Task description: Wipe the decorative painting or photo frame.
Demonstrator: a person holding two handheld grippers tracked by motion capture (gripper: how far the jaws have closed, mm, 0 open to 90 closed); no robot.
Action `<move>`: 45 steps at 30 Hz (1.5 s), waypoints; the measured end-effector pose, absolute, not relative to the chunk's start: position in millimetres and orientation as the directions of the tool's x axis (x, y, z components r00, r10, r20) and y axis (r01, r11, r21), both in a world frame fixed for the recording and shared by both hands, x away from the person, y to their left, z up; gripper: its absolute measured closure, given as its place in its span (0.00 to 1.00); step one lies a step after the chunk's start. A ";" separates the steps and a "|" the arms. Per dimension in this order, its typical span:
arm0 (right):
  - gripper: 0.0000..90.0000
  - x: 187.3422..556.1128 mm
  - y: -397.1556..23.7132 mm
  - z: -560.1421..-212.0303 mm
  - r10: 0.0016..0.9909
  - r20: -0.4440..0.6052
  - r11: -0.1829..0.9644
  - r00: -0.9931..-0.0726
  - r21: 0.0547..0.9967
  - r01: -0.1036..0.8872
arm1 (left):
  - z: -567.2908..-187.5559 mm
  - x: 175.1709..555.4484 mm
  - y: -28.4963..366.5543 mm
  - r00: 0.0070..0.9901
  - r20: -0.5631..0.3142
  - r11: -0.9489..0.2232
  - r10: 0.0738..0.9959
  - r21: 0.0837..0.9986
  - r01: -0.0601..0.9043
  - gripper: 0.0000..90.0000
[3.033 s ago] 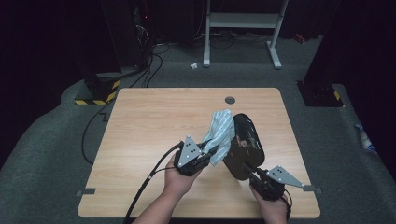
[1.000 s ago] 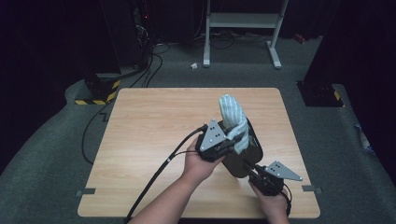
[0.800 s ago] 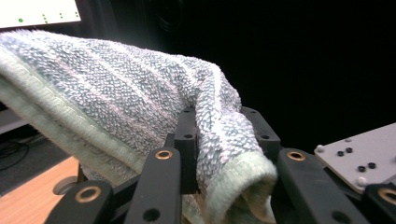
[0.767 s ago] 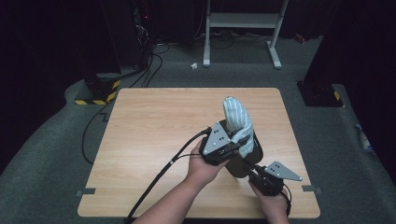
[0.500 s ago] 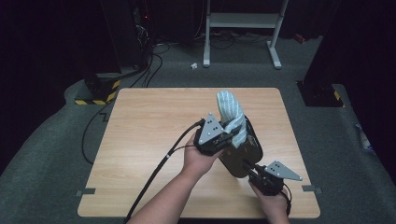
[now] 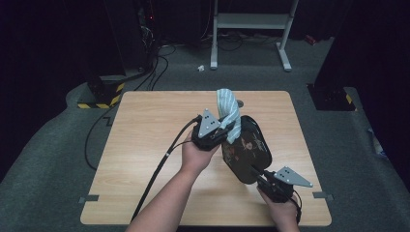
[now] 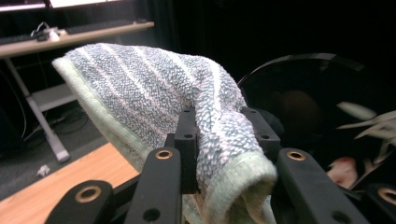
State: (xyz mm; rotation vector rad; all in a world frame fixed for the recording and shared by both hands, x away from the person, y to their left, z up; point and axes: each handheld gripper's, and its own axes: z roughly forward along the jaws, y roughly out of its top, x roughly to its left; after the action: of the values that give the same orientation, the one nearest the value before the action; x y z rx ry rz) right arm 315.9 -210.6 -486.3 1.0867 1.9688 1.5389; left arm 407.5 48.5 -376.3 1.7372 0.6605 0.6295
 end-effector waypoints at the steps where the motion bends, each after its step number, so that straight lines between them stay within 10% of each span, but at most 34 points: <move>1: 0.86 315.9 -210.5 -486.4 0.781 0.136 0.087 -0.610 0.943 0.321 | -379.1 409.3 49.1 0.702 0.075 -0.227 0.708 0.966 0.126 0.79; 45: 0.75 312.9 -203.3 -502.7 0.798 0.130 0.094 -0.589 0.938 0.335 | -379.8 387.8 32.5 0.753 0.070 -0.229 0.654 0.967 0.108 0.79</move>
State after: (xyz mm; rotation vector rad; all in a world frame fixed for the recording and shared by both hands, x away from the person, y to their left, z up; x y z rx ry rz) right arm 312.9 -203.3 -502.7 1.1094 1.9652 1.5022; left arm 387.8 32.5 -379.8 1.7534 0.6011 0.5669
